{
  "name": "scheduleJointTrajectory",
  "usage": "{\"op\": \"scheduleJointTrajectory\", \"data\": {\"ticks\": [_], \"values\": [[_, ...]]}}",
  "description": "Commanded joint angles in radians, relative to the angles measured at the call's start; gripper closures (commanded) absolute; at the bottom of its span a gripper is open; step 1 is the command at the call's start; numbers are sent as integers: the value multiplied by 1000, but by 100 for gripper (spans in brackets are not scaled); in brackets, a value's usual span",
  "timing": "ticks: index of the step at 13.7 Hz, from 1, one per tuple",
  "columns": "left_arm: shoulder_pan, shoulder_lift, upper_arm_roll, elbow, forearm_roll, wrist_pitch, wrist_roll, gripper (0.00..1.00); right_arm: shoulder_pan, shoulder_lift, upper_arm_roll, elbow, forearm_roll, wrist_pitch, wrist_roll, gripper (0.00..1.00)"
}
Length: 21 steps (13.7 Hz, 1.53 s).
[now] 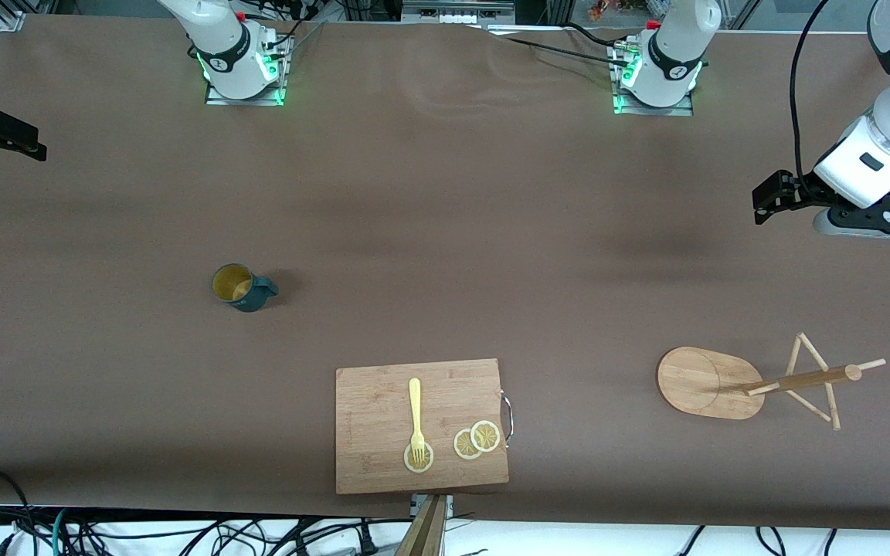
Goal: Pass cup and hang on rack
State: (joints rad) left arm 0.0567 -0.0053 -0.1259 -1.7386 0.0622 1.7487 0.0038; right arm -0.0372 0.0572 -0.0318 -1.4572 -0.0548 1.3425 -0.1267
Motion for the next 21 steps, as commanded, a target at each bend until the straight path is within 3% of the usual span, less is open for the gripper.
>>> {"op": "scheduleJointTrajectory", "data": {"ticks": [1, 21], "values": [[8, 10, -9, 27, -5, -21, -2, 0, -10, -2, 3, 4, 18, 1, 6, 0], [8, 10, -9, 27, -7, -21, -4, 0, -9, -2, 1, 4, 16, 6, 21, 0]]}}
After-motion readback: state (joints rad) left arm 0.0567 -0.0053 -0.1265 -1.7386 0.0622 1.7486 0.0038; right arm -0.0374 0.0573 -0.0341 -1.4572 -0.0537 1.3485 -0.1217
